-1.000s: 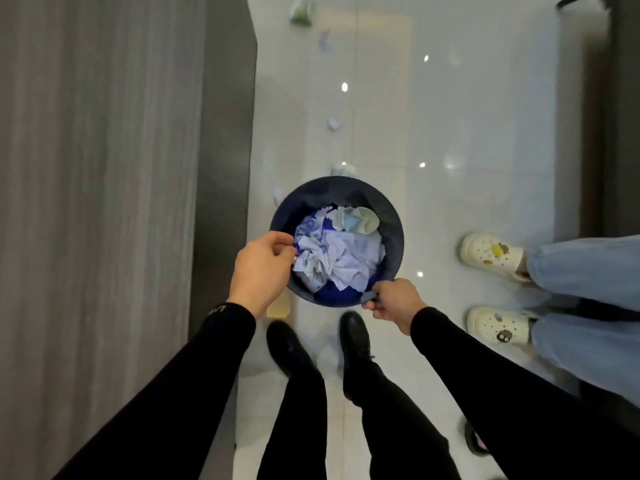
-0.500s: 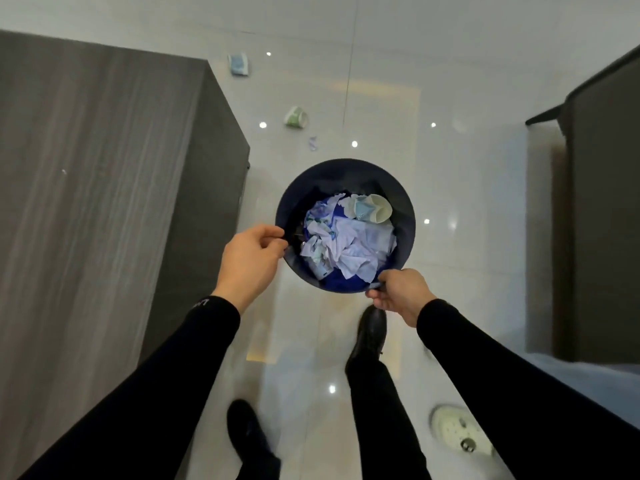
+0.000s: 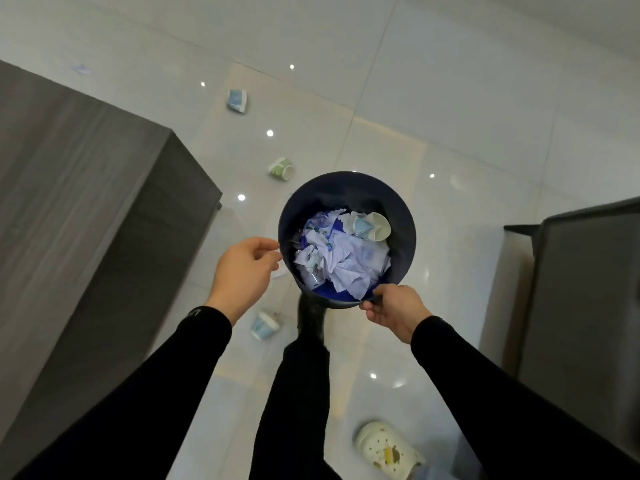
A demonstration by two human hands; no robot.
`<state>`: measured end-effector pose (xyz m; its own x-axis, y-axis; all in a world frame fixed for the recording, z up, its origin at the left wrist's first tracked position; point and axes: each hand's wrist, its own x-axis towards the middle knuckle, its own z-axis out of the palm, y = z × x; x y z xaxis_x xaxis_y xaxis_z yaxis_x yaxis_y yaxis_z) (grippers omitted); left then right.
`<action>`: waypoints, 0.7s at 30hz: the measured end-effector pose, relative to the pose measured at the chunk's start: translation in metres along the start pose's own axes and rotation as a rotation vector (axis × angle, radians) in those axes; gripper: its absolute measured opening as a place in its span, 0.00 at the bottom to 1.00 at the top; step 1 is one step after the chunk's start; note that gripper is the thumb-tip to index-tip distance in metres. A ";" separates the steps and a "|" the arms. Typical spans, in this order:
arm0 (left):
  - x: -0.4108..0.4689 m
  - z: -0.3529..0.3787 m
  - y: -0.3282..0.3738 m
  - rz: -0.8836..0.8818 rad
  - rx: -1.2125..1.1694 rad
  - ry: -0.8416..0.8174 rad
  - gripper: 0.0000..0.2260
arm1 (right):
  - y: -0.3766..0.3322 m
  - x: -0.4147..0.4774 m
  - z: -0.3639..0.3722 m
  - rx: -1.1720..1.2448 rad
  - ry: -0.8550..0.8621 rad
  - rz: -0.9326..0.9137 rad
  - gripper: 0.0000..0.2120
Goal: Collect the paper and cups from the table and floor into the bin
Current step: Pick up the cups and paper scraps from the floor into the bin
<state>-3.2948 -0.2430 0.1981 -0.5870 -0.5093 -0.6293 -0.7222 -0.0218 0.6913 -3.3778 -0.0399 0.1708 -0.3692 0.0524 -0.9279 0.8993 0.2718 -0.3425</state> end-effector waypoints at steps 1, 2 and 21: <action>0.013 0.002 0.009 -0.005 -0.019 0.003 0.08 | -0.018 0.008 0.001 -0.009 0.001 0.001 0.07; 0.027 0.004 0.019 -0.019 -0.042 0.011 0.08 | -0.037 0.016 0.002 -0.014 0.002 0.007 0.08; 0.235 0.105 0.084 -0.210 -0.074 0.059 0.07 | -0.233 0.228 0.010 -0.084 -0.040 0.126 0.11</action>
<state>-3.5321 -0.2741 0.0712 -0.4025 -0.5363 -0.7419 -0.7964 -0.1944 0.5726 -3.6697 -0.1007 0.0374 -0.2434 0.0532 -0.9685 0.9147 0.3448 -0.2109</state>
